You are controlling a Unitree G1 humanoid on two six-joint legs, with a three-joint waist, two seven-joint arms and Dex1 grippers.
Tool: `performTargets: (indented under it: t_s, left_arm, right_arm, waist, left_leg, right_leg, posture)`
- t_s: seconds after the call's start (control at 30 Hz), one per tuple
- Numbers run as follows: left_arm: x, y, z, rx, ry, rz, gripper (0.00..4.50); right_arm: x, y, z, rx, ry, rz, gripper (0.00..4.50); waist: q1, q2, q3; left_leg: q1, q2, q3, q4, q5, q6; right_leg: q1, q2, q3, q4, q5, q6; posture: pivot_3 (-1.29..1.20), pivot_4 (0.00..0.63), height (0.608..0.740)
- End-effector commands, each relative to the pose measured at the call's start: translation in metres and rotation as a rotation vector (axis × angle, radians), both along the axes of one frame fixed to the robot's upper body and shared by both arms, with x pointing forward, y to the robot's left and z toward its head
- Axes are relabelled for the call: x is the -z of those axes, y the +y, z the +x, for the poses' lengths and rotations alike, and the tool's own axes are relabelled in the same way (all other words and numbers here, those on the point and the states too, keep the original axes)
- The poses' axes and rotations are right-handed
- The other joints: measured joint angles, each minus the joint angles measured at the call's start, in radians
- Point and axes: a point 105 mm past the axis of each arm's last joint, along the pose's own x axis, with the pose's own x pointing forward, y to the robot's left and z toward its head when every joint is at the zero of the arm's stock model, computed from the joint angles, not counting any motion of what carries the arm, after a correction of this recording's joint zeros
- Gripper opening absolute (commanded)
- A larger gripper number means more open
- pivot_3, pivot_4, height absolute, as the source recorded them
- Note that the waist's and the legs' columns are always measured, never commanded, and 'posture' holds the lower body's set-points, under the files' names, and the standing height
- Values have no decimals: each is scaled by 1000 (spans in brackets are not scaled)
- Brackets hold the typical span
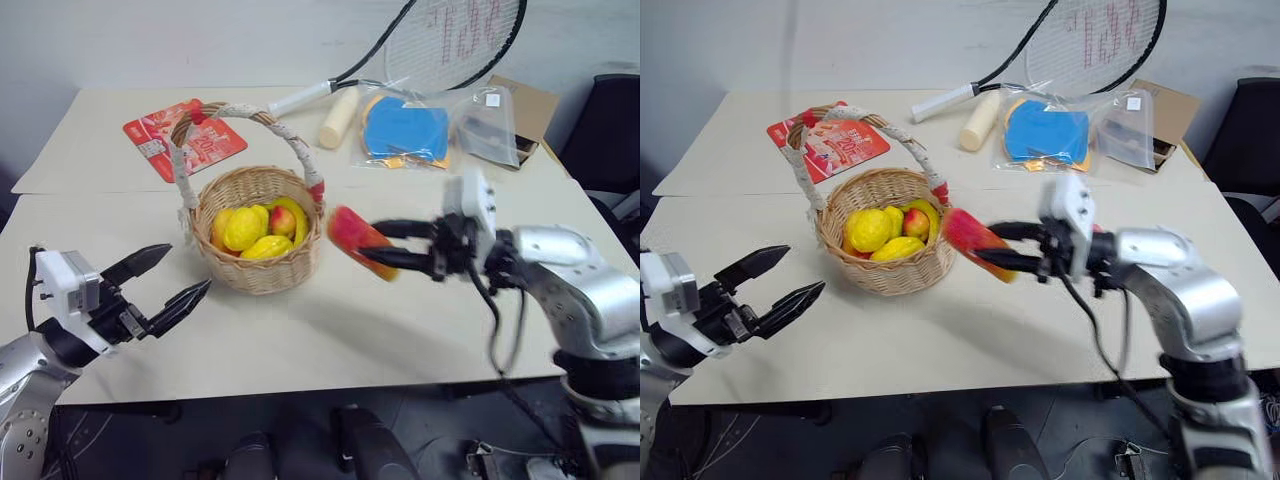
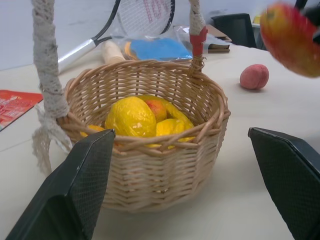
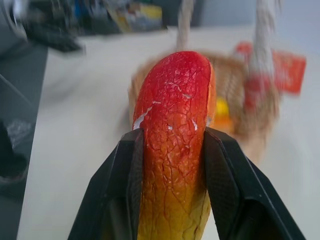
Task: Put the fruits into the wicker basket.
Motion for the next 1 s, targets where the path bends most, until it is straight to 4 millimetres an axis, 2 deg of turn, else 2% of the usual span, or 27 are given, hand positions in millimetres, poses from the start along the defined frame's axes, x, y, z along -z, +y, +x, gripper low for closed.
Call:
performTargets:
  t_s: [0.03,0.1,0.27,0.3,0.4,0.5,0.53,0.6,0.63,0.73,0.87,0.93,1.0]
  left_arm:
    - [-7,-1,-4,-6,-37,4,4500]
    - [-9,-4,-6,-9,-41,4,4500]
    - [-10,2,-14,-58,-48,-7,4500]
    - [-10,2,-16,-65,-48,-7,4500]
    - [-12,4,-18,-80,-55,-12,4500]
    - [-10,2,-20,-76,-47,-10,4500]
    - [-10,1,-19,-71,-46,-7,4500]
    - [-13,-1,-17,-58,-52,-8,4500]
    - [-13,-3,-16,-47,-53,-5,4500]
    - [-14,-7,-14,-16,-51,6,4500]
    - [-15,-17,-10,47,-52,28,4500]
    - [-16,-28,-7,117,-56,62,4500]
    - [-16,-39,-5,176,-60,100,4500]
  right_arm:
    - [-9,40,17,50,-66,30,1564]
    - [-13,67,29,83,-81,44,1564]
    - [-10,96,52,246,-149,16,1564]
    - [-12,94,58,310,-172,29,1564]
    - [-7,95,55,273,-159,25,2285]
    - [-6,98,43,169,-171,29,3332]
    - [-11,96,39,140,-171,72,3651]
    - [-20,89,30,74,-179,138,4331]
    - [-23,83,23,32,-189,164,4482]
    - [-23,66,4,-69,-171,206,4482]
    - [-1,32,-21,-138,-99,180,4482]
    - [19,-5,-16,-20,-102,189,4482]
    - [36,-43,0,201,-130,180,4482]
  waist:
    - [2,-1,-1]
    - [0,-1,-1]
    - [5,-2,-1]
    - [4,-2,-1]
    - [8,-2,-1]
    - [10,-2,-1]
    - [10,-2,-1]
    - [10,-2,-1]
    - [11,-2,-1]
    - [17,-2,-1]
    - [29,-2,-1]
    - [31,-2,-1]
    - [39,-2,-1]
  left_leg:
    - [-1,0,-1,0,0,0]
    - [-2,1,0,0,0,0]
    - [-5,2,0,0,0,-1]
    - [-5,2,1,0,-1,-2]
    - [-6,1,0,0,-1,-1]
    - [-6,1,0,0,-2,0]
    - [-6,1,0,0,-2,0]
    - [-5,2,0,0,-2,0]
    - [-5,2,0,0,-2,0]
    - [-4,2,-1,0,-2,0]
    - [-4,3,-1,0,-2,0]
    - [-4,1,-1,0,-2,0]
    - [-3,-1,-1,0,-2,0]
  right_leg:
    - [0,-1,-1,0,0,0]
    - [-1,-2,0,0,0,0]
    - [-2,-6,-3,-2,-1,-1]
    - [-2,-6,-3,-3,-1,-1]
    - [-2,-7,-4,-4,-1,-1]
    - [-2,-7,-5,-4,-1,-1]
    - [-2,-6,-5,-4,-1,-1]
    - [-2,-5,-5,-3,-1,-1]
    - [-2,-5,-6,-3,-1,-1]
    - [-2,-4,-6,-2,-1,-1]
    - [-1,-4,-6,-3,-1,-1]
    - [0,-5,-6,-4,-1,-1]
    - [2,-5,-6,-4,-1,-1]
  posture:
    - [0,150,740]
    - [0,150,740]
    - [0,150,740]
    - [0,150,740]
    - [0,150,740]
    - [0,150,740]
    - [0,150,740]
    - [0,150,740]
    - [0,150,740]
    - [0,150,740]
    - [0,150,740]
    - [0,150,740]
    - [0,150,740]
